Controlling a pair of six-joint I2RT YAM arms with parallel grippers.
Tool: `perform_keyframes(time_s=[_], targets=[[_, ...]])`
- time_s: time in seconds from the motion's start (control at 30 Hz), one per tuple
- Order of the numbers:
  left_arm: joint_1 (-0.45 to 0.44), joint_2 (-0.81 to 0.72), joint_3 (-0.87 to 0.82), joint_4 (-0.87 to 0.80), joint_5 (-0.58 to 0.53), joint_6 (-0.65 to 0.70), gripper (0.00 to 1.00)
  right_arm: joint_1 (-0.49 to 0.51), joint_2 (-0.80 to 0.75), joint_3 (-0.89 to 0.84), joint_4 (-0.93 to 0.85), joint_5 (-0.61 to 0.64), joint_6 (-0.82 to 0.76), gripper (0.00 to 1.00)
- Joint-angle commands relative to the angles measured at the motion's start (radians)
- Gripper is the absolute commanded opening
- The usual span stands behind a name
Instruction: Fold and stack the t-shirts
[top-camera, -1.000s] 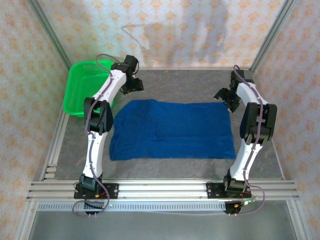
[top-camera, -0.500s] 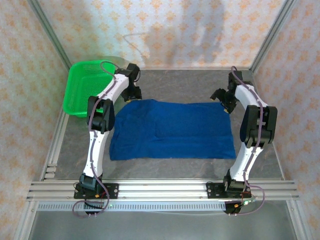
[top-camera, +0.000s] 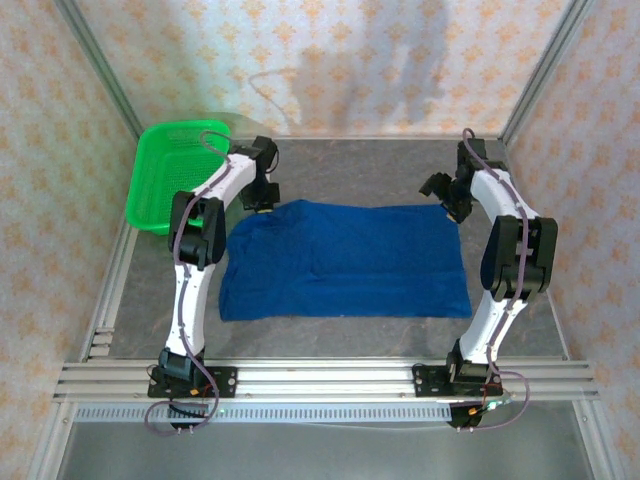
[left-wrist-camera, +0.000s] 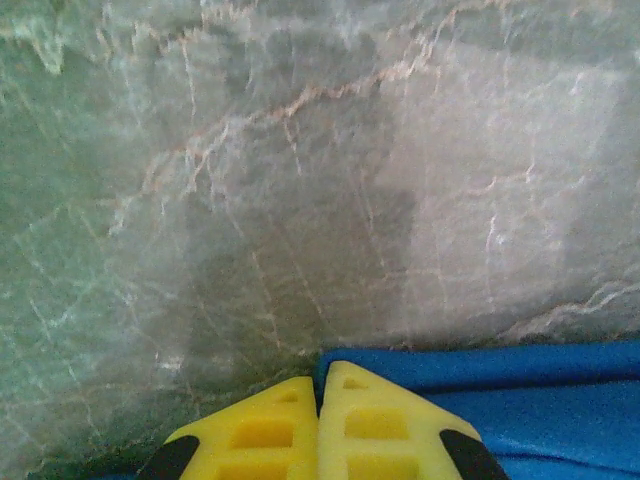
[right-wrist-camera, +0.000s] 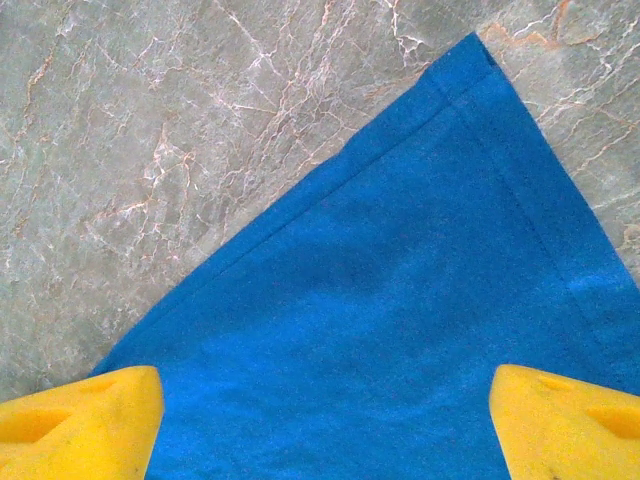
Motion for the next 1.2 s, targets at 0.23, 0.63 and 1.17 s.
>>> perform_keyframes(time_s=[0.23,0.63,1.17], targets=[[-0.039,-0.260,-0.224,0.096,-0.070,0.013,0.00,0.005,-0.046,0.008,0.000,0.012,-0.002,0.86],[-0.208,-0.551,-0.620,0.250,-0.304,-0.069,0.00,0.004,-0.048,-0.009,0.014,0.004,0.000,0.85],[-0.407,-0.889,-1.056,0.422,-0.317,-0.283,0.63,0.005,-0.054,-0.059,0.029,-0.006,0.000,0.86]])
